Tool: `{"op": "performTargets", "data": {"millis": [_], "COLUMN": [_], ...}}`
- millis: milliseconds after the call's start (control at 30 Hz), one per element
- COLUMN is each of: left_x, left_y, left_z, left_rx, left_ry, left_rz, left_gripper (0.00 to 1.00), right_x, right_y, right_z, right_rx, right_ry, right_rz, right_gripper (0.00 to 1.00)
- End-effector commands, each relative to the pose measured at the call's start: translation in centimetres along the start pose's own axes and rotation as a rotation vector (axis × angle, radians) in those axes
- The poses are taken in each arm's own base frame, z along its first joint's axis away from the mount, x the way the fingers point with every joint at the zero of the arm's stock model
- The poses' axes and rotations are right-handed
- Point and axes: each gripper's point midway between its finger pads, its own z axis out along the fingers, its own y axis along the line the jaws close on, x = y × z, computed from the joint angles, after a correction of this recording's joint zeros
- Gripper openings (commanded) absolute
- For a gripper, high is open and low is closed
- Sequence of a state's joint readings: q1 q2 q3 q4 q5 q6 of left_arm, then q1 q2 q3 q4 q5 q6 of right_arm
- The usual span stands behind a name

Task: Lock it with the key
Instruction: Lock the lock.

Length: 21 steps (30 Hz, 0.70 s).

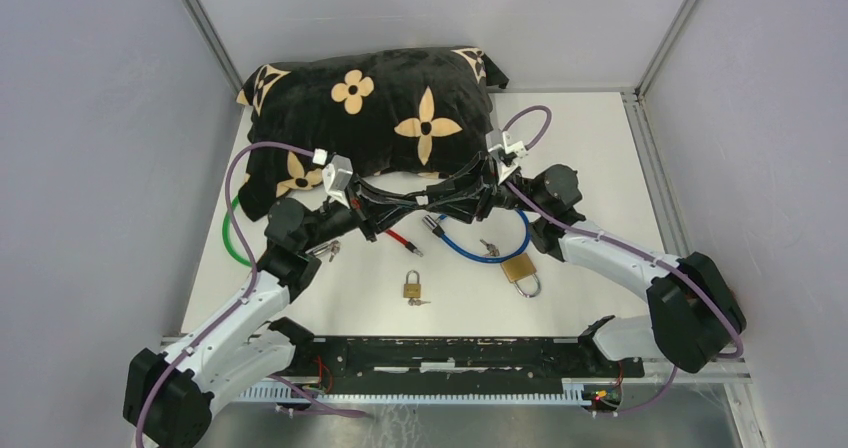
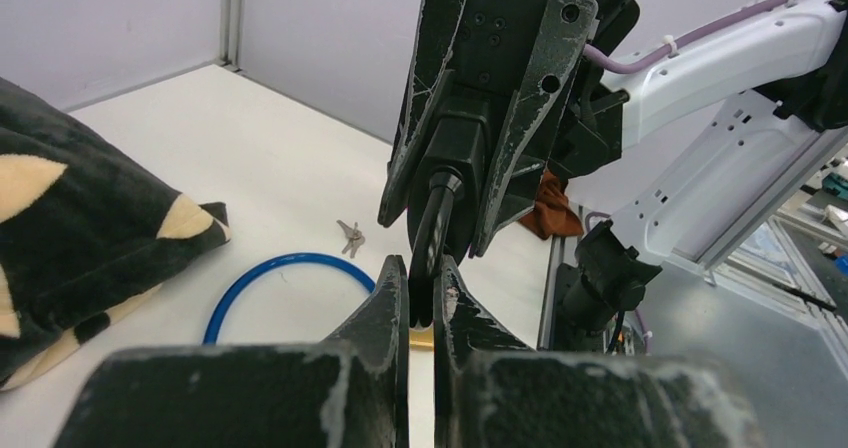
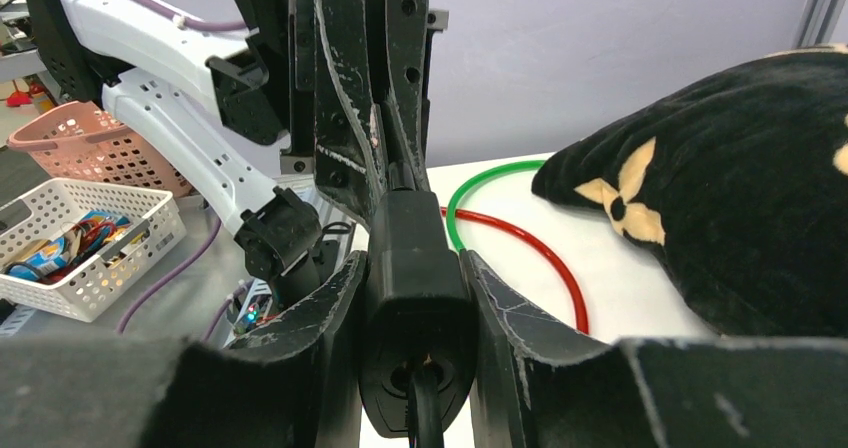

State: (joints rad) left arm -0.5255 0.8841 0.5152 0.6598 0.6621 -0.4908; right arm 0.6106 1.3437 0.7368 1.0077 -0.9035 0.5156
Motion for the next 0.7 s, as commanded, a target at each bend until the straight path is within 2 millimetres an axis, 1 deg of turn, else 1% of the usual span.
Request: {"op": "performTargets", "data": {"millis": [0, 100, 133, 200, 267, 367, 433, 467, 667], "left_x": [0.9, 2.5, 2.8, 2.9, 3.0, 3.9, 4.4, 4.4, 2.4], "left_y": [-4.8, -4.5, -4.4, -4.1, -3.8, -4.3, -4.7, -4.8, -5.7], "left_z": [0.3, -0.2, -0.3, -0.2, 0.0, 0.1, 0.2, 0.2, 0.8], "left_rx": [0.248, 0.239, 0.235, 0.225, 0.213, 0.238, 0.255, 0.263, 0.315], "left_ry": [0.165, 0.235, 0.243, 0.242, 0.231, 0.249, 0.260, 0.253, 0.193], "left_rz": [0.023, -0.007, -0.010, -0.016, -0.017, -0.021, -0.010, 0.004, 0.082], "left_gripper": [0.02, 0.02, 0.02, 0.02, 0.02, 0.02, 0.02, 0.02, 0.02], "right_x": [2.8, 2.6, 2.6, 3.0, 2.9, 2.5, 2.7, 3.2, 5.7], "right_y": [1.9, 2.2, 2.3, 2.6, 2.7, 3.0, 3.0, 3.0, 3.4], "right_z": [2.8, 3.1, 3.2, 3.4, 3.7, 4.1, 4.4, 4.7, 5.7], "right_rx": [-0.089, -0.106, -0.111, -0.113, -0.108, -0.115, -0.119, -0.122, -0.165], "right_ry": [0.069, 0.071, 0.072, 0.070, 0.046, 0.009, 0.013, 0.023, 0.066], "right_rz": [0.028, 0.024, 0.025, 0.034, 0.044, 0.062, 0.072, 0.083, 0.124], "right_gripper": [0.00, 0.00, 0.00, 0.00, 0.00, 0.00, 0.00, 0.00, 0.00]}}
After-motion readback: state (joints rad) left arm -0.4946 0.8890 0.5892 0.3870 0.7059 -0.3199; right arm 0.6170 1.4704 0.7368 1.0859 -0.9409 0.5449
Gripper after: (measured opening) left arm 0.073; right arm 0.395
